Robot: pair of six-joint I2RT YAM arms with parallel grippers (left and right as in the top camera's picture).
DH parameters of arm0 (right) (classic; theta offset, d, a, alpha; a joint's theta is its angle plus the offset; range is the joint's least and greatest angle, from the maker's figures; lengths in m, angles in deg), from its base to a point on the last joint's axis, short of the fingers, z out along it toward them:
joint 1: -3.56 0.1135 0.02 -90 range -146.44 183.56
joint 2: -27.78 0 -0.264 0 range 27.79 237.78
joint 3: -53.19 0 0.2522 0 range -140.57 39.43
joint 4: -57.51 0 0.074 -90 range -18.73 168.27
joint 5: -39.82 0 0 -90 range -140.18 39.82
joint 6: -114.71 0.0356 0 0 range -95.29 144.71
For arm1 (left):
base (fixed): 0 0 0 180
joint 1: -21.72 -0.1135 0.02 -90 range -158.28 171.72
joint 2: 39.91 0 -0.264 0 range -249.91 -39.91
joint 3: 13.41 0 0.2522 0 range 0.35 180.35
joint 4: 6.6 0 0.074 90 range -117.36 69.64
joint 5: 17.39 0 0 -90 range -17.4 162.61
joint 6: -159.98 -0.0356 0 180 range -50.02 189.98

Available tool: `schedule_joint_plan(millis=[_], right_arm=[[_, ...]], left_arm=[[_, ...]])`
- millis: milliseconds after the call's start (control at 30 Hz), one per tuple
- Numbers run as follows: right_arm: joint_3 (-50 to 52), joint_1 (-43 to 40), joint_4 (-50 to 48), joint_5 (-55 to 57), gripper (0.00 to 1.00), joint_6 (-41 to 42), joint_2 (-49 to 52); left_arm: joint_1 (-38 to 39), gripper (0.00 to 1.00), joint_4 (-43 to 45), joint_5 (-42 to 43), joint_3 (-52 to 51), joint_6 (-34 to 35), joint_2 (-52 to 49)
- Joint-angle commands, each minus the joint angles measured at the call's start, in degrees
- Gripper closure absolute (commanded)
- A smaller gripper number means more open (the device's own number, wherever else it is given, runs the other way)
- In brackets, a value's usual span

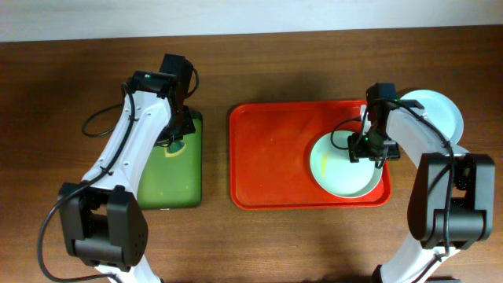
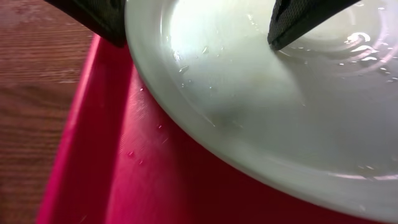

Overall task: Clean dirty plates on tray and stack at the side
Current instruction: 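Grasp the light green plate rim with the right gripper, pull it toward center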

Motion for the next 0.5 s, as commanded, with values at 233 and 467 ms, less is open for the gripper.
schedule_joint_plan(millis=[233, 467], right_arm=[[-2.2, 1.0, 4.7, -17.9, 0.05, 6.2, 0.5], [2.5, 1.1, 6.6, -14.3, 0.58, 7.2, 0.5]], left_arm=[[0.1, 1.00, -0.1, 0.7, -0.4, -1.0, 0.5], [0.1, 1.00, 0.2, 2.1, -0.4, -1.0, 0.5]])
